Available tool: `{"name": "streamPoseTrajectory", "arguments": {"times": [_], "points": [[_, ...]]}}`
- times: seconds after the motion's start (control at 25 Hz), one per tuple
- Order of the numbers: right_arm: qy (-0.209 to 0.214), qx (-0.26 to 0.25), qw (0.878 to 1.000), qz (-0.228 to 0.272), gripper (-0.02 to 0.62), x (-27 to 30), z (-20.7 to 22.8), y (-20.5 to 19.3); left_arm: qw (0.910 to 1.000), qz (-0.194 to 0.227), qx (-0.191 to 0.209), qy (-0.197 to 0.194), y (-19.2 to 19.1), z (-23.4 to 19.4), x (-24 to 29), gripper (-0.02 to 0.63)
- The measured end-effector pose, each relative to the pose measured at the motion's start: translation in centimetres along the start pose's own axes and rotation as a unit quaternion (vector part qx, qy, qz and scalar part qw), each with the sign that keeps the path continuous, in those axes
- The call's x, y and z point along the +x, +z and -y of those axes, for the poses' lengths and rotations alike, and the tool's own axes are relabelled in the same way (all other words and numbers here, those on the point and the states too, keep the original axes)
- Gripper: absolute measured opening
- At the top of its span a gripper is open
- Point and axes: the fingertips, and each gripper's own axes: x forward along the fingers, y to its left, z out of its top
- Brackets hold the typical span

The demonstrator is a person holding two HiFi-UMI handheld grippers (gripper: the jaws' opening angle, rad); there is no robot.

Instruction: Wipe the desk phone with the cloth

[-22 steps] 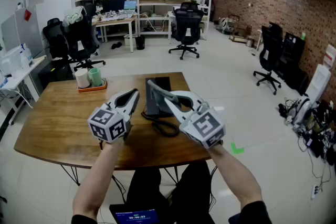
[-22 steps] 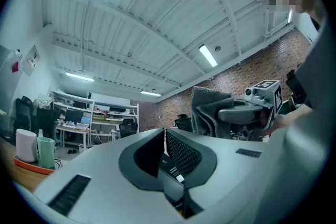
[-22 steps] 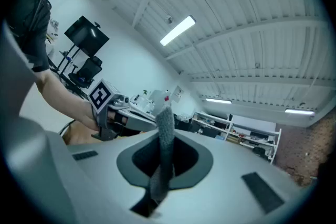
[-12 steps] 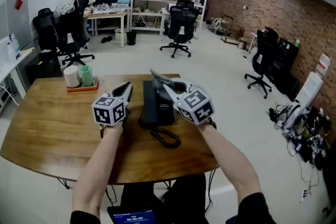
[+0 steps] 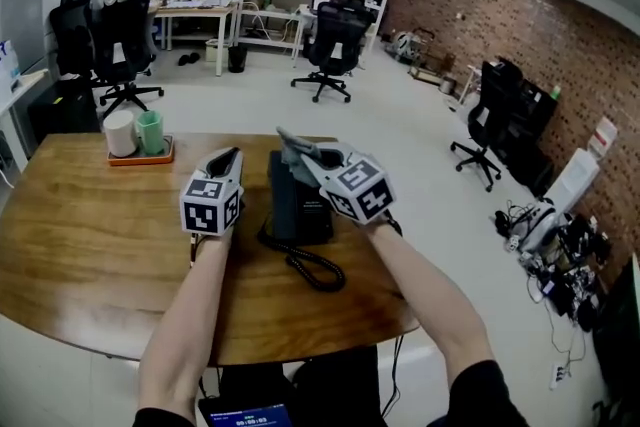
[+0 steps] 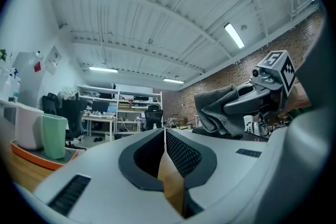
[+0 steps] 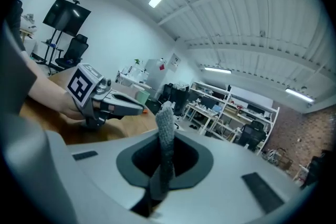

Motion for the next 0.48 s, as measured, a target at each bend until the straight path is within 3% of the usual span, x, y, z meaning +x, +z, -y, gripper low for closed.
{"name": "streamPoseTrajectory", "arguments": {"times": [0.48], "points": [[0.009, -0.095, 0.995, -0.018, 0.025, 4.7, -0.9, 1.3, 0.9996, 0.018, 0.003, -0.019, 0.3, 0.1, -0.1, 0.002]]}}
